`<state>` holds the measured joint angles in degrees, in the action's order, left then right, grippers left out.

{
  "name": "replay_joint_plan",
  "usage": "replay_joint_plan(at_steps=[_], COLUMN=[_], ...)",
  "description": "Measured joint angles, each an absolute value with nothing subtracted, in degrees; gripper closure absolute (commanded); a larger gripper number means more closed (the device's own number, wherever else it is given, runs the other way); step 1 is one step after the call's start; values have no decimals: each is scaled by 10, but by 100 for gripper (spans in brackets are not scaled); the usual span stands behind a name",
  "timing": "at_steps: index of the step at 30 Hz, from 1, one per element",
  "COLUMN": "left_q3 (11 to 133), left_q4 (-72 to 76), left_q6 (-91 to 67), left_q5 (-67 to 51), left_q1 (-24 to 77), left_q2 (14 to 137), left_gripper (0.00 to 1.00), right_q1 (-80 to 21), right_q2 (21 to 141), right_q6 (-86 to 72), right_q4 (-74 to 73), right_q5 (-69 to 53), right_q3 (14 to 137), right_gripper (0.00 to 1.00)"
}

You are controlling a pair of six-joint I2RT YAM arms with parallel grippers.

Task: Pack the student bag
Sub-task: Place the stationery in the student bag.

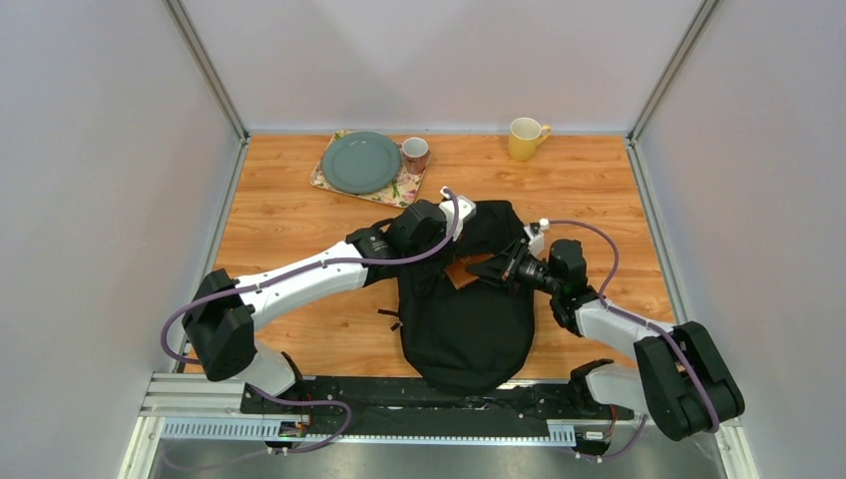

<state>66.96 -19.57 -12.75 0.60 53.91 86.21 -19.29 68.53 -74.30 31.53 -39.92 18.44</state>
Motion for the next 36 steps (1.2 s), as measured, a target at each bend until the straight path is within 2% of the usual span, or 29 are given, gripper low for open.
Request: replay_joint_plan(at_steps=[8, 14, 18, 23, 24, 25, 28, 33, 36], left_q3=[673, 686, 691, 685, 680, 677, 666, 647, 628], left_q4=[-194, -215, -225, -219, -214, -212, -204, -188, -180], left_q6=[-131, -132, -132, -132, -133, -134, -138, -152, -159], left_q5=[0, -9, -5, 11, 13, 16, 29, 34, 32], left_q1=[539, 539, 539, 539, 539, 539, 537, 528, 522], left_q2=[862, 862, 862, 860, 858, 857, 852, 843, 830], left_gripper=[100, 100, 100, 100, 100, 100, 100, 100, 100], right_q1=[-205, -286, -327, -342, -345, -348, -354, -356, -356], right_q2=[703, 695, 732, 795, 806, 811, 833, 821, 789], right_q6=[-782, -763, -756, -747, -744, -743, -736, -714, -702], right_q4=[397, 381, 386, 388, 388, 387, 375, 317, 281], right_q5=[-340, -191, -123, -84, -74, -71, -61, -59, -52], right_q3=[179, 183, 206, 243, 253, 258, 280, 295, 289], right_gripper=[100, 100, 98, 89, 85, 76, 65, 60, 65])
